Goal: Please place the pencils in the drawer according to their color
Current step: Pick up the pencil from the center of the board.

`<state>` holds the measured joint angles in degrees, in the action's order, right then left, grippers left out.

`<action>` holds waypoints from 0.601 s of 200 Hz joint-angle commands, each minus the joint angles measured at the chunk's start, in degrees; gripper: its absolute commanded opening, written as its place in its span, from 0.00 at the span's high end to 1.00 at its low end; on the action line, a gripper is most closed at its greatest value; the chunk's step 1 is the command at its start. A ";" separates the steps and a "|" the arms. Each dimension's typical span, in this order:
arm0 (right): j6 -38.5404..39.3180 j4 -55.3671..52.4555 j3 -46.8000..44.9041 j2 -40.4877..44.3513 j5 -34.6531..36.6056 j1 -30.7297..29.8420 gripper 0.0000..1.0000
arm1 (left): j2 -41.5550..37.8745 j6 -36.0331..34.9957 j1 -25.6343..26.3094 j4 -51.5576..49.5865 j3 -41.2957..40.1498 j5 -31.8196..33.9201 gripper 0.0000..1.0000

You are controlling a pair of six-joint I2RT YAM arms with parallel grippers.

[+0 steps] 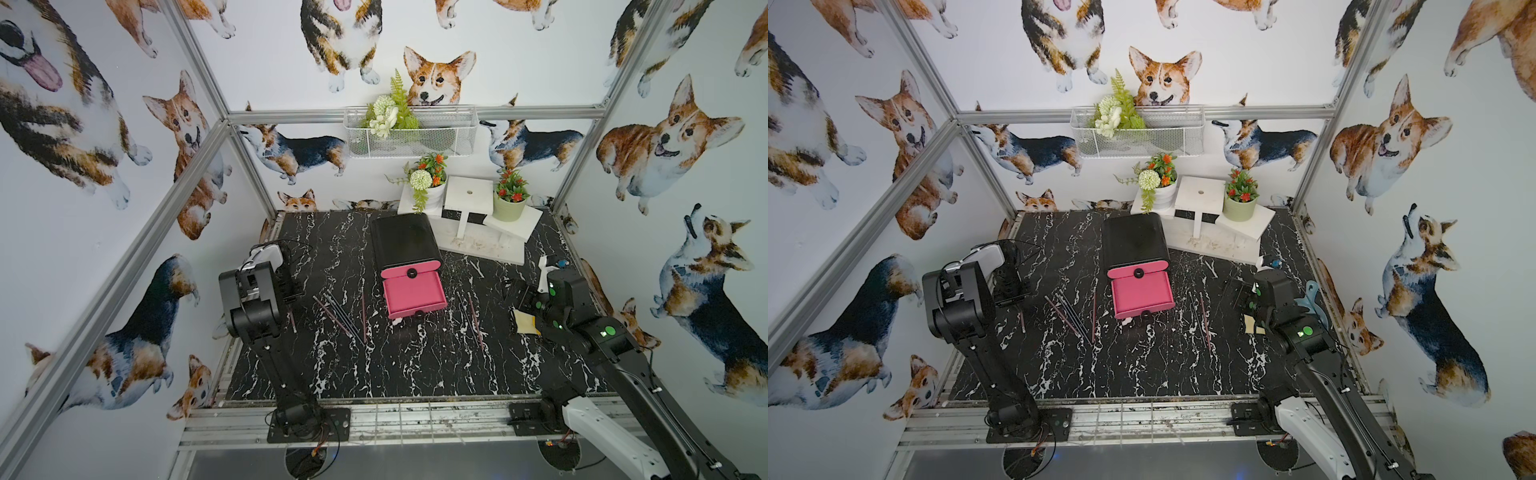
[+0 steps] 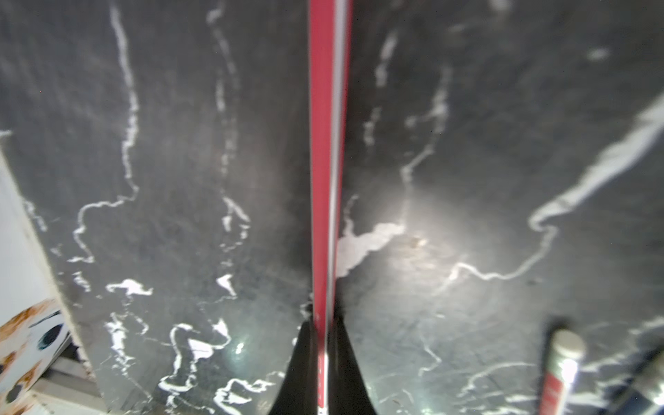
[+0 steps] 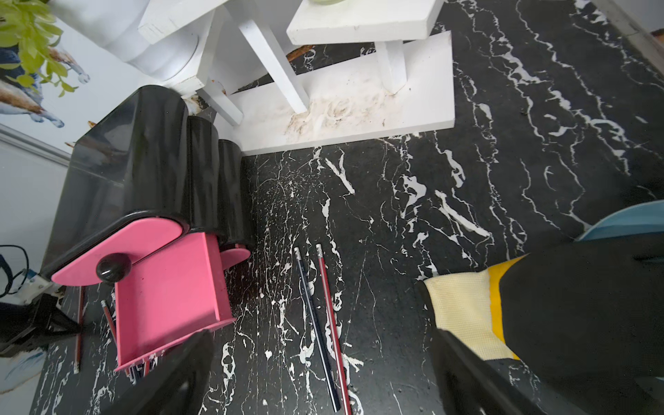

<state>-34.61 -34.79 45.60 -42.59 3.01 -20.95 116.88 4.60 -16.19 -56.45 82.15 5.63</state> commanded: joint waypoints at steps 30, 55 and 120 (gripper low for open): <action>-1.65 1.46 2.19 -2.72 -14.72 4.87 0.00 | -5.14 0.99 2.09 2.93 0.28 -7.53 1.00; -3.68 0.01 4.39 -7.76 -32.45 13.70 0.00 | -7.45 0.67 3.24 2.24 0.29 -8.77 1.00; -10.54 6.89 1.95 -16.87 -59.77 25.78 0.00 | -18.64 0.13 6.32 2.04 -1.53 -16.29 1.00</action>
<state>-41.43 -32.77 48.31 -58.61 -45.06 3.44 101.69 5.43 -11.57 -53.80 80.97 -6.66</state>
